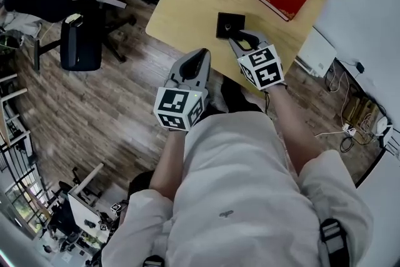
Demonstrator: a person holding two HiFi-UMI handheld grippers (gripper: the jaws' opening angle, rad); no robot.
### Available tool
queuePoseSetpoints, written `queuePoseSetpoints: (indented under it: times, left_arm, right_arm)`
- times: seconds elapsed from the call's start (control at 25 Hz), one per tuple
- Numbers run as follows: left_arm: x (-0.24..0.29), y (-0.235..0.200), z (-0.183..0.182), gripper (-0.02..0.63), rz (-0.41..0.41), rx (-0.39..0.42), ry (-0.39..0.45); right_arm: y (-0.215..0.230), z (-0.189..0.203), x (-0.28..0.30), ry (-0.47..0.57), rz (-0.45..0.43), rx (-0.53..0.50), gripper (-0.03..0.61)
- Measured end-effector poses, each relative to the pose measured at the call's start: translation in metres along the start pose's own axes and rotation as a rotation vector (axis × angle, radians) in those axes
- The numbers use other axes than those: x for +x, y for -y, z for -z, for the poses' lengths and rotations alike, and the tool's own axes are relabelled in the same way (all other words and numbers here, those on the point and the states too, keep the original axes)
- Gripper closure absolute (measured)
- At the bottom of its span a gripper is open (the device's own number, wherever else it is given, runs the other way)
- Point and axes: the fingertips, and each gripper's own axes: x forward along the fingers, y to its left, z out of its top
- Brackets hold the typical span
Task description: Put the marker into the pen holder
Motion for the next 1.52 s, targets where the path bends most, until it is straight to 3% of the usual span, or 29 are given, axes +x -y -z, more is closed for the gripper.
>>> queuePoseSetpoints:
  times: [0.52, 1.52]
  left_arm:
    - [-0.022, 0.007, 0.009, 0.601, 0.092, 0.041, -0.003]
    - [-0.144, 0.026, 0.042, 0.601, 0.304, 0.140, 0.047]
  right_arm:
    - [-0.028, 0.005, -0.032, 0.053, 0.087, 0.053, 0.503]
    - [-0.164, 0.007, -0.133, 0.234, 0.333, 0.096, 0.563]
